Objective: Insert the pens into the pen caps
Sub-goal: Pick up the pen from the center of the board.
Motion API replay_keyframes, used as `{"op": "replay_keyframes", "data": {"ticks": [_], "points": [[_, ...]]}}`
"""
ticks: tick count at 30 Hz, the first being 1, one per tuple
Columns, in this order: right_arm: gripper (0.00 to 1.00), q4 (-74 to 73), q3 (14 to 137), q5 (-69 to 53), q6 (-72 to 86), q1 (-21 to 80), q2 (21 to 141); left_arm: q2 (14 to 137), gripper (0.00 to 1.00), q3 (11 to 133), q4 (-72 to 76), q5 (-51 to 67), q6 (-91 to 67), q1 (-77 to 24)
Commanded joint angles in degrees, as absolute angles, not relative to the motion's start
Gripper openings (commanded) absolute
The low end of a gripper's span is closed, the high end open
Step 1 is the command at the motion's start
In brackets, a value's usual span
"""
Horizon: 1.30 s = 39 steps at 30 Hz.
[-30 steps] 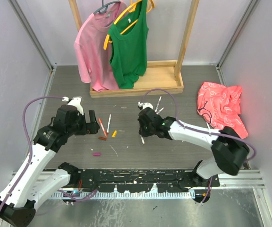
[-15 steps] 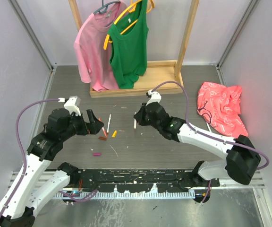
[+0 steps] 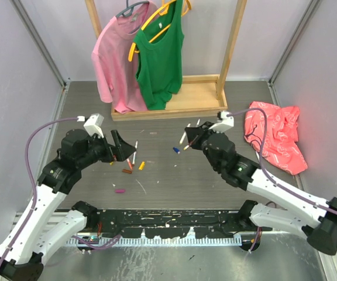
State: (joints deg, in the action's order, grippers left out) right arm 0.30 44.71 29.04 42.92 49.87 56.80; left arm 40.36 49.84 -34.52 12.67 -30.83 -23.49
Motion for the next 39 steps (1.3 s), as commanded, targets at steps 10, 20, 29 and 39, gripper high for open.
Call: {"op": "replay_keyframes", "data": {"ticks": [10, 20, 29, 39], "points": [[0.00, 3.20, 35.95, 30.80, 35.51, 49.83, 42.29, 47.84, 0.98, 53.54, -26.13, 10.88, -34.84, -31.57], [0.00, 18.50, 30.17, 14.10, 43.27, 49.75, 45.64, 49.68, 0.97, 51.27, -18.22, 9.97, -34.64, -40.53], [0.00, 30.21, 33.97, 8.35, 49.23, 53.86, 60.59, 47.01, 0.89, 47.65, -15.18, 14.01, -34.22, -40.56], [0.00, 37.17, 37.11, 10.92, 53.82, 57.65, 67.30, 45.01, 0.72, 46.42, -17.44, 15.18, -32.70, -40.56]]}}
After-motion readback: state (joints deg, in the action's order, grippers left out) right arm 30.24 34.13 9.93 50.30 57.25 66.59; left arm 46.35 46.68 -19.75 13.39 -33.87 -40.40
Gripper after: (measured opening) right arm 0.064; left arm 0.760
